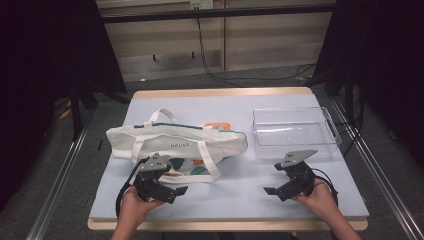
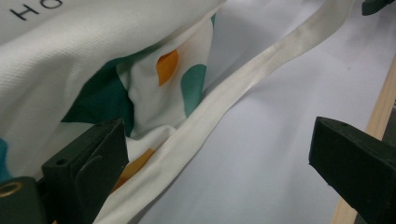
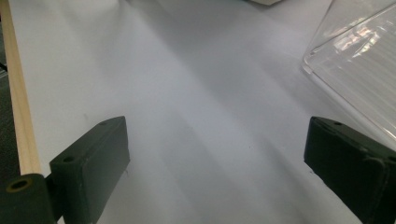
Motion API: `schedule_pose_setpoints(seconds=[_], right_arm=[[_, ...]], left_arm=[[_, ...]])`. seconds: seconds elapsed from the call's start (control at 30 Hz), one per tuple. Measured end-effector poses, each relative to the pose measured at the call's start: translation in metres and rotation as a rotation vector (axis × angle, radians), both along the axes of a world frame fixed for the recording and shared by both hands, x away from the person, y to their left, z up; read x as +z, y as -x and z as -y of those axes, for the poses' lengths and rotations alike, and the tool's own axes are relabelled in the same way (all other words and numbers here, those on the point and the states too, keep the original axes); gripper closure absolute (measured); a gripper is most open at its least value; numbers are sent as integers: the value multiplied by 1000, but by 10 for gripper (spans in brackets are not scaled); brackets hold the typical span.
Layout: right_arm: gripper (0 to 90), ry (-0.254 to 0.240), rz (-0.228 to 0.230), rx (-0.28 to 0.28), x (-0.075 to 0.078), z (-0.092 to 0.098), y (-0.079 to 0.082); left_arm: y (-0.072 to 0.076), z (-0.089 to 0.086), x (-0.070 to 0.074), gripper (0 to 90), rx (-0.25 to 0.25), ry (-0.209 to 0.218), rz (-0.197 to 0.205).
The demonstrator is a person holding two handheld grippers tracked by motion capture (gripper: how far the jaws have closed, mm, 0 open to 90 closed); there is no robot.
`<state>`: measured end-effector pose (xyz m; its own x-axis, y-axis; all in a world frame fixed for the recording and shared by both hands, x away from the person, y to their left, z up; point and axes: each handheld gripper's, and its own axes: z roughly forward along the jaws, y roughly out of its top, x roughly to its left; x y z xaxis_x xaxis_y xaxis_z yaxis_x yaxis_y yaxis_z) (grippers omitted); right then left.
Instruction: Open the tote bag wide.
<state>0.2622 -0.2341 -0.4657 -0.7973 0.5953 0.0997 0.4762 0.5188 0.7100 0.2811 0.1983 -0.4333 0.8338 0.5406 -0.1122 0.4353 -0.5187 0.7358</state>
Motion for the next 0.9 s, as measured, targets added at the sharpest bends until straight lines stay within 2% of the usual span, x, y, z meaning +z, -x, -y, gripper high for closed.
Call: schedule_pose_setpoints(seconds=[0.2, 0.23, 0.43, 0.47, 0.57, 0.6, 0.7, 0.9], right_arm=[[70, 1, 4, 13, 5, -4, 0], [71, -8, -1, 19, 6, -4, 0], [75, -4, -5, 27, 11, -9, -1], [76, -3, -6, 28, 12, -10, -1], [83, -7, 1, 39, 15, -12, -2], [88, -16, 3, 46, 19, -15, -2], [96, -23, 4, 61, 24, -20, -5], [119, -26, 5, 98, 32, -33, -9]], left_arm=[[-3, -6, 4, 54, 26, 1, -19], [-5, -7, 6, 55, 29, 13, -24], [-8, -8, 14, 51, 41, -6, -18], [-9, -9, 15, 50, 39, 4, -14], [-9, -10, 19, 50, 45, -2, -10], [-9, -12, 22, 50, 49, 5, -11], [-10, -14, 26, 52, 42, -10, 2], [-12, -18, 33, 61, 47, -18, -1]])
